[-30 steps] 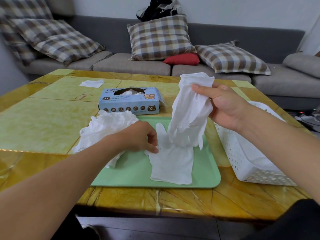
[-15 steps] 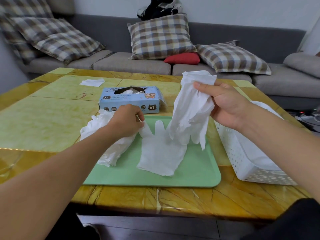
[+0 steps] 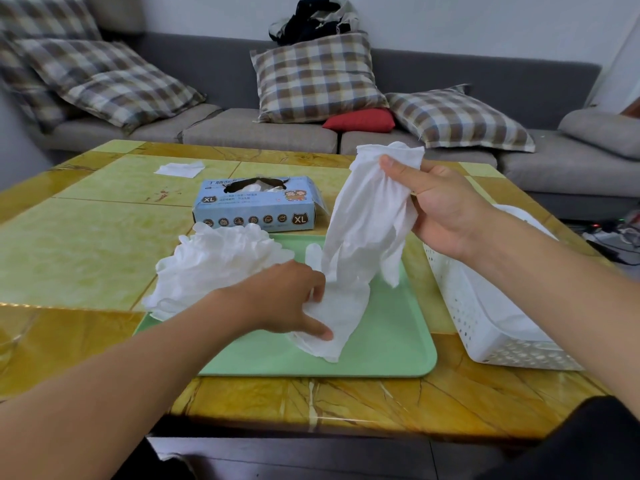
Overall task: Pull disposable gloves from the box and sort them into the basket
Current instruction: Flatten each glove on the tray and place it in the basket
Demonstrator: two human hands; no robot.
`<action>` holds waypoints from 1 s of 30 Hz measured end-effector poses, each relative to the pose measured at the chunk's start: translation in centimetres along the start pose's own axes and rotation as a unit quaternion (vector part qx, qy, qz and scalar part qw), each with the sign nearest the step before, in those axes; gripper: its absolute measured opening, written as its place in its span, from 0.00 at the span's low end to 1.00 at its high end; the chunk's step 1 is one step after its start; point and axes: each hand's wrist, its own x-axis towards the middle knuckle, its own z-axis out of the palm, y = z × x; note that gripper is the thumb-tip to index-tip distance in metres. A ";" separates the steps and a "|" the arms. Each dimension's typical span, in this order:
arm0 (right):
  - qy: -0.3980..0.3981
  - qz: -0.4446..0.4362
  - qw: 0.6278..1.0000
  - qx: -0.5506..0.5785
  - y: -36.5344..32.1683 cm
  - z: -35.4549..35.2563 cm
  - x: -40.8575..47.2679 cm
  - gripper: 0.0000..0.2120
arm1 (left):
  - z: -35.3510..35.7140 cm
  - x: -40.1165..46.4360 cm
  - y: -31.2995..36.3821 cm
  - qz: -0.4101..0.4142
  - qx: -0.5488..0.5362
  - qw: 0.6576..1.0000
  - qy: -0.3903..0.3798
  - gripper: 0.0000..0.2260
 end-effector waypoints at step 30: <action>-0.197 0.190 0.954 -0.120 2.7 0.4 -0.8 0.40 | -6.3 -1.5 2.7 -0.046 -0.770 0.632 0.070 0.18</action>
